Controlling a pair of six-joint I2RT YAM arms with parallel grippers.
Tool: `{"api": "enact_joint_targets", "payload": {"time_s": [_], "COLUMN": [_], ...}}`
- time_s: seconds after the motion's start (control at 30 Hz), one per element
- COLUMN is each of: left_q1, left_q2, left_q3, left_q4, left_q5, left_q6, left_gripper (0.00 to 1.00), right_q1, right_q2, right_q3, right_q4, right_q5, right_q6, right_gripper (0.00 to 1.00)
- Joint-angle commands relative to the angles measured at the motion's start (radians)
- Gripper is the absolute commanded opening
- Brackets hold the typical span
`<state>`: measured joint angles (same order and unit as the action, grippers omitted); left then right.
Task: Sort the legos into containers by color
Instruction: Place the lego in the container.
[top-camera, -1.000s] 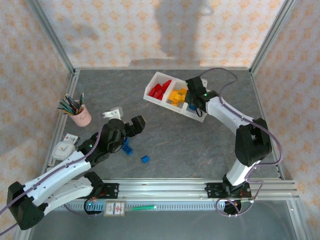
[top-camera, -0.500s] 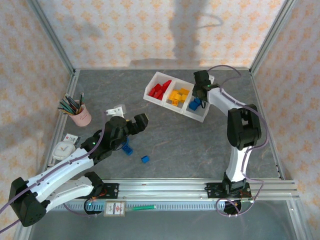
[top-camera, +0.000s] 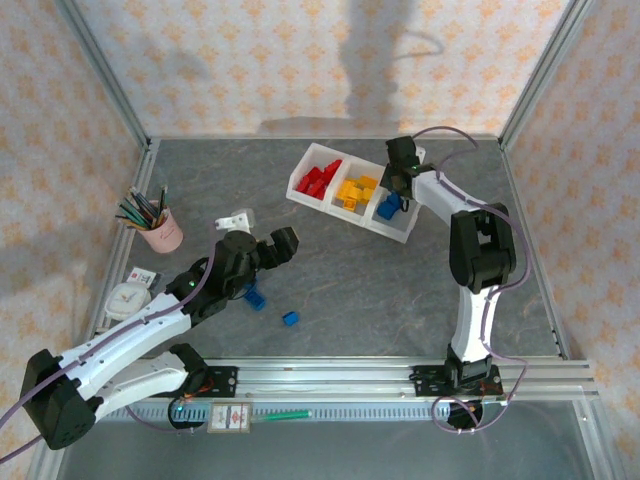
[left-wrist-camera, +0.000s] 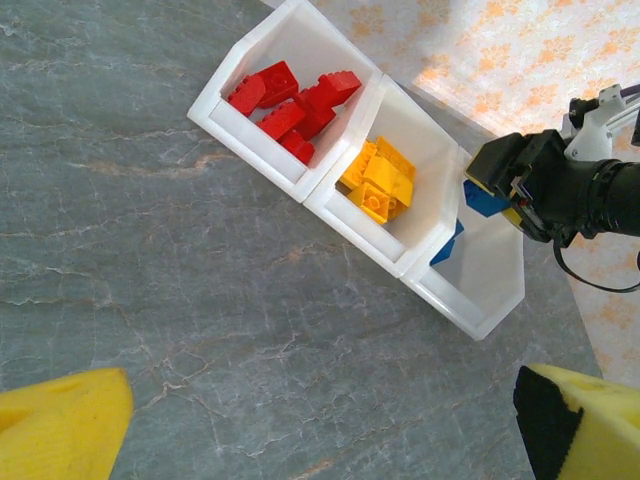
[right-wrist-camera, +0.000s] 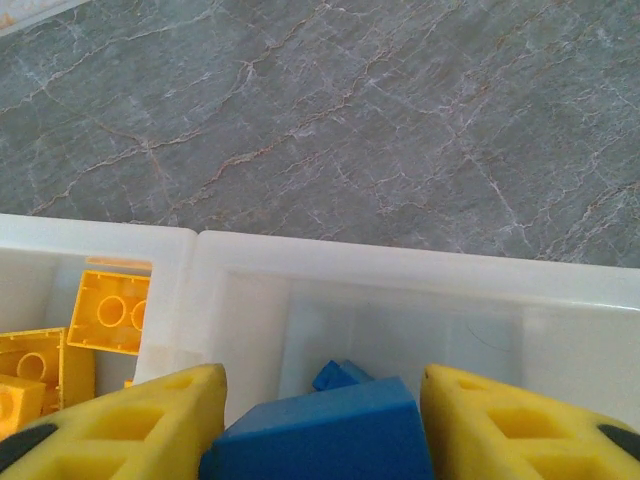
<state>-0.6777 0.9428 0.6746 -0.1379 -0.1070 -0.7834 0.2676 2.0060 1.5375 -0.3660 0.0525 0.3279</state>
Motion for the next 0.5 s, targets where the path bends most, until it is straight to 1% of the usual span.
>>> {"api": "enact_joint_targets", "payload": {"time_s": [0.0,0.1,0.17,0.27,0.47], "left_q1": [0.012,0.012,0.012,0.012,0.012], "left_q2": [0.005,0.002,-0.002,-0.008,-0.019], "left_q3": [0.033,0.037,0.036,0.035,0.038], "left_q4": [0.034,0.027,0.026,0.026,0.019], "left_q5": [0.017,0.016,0.013,0.012,0.004], "left_q6": [0.018,0.019,0.018,0.017,0.015], "left_gripper": [0.99,0.99,0.99,0.99,0.99], "right_q1": [-0.003,-0.003,-0.003,-0.003,0.015], "right_q2": [-0.033,-0.042,-0.045,-0.064,-0.155], "right_q3": [0.011,0.012,0.013,0.017,-0.027], "right_q4": [-0.002,-0.005,-0.008,-0.018,-0.009], "right_q5": [0.022,0.027,0.032,0.023,-0.008], "right_q6": [-0.014,-0.016,-0.019,-0.020,-0.013], "right_gripper": [0.54,0.60,0.62,0.62,0.63]}}
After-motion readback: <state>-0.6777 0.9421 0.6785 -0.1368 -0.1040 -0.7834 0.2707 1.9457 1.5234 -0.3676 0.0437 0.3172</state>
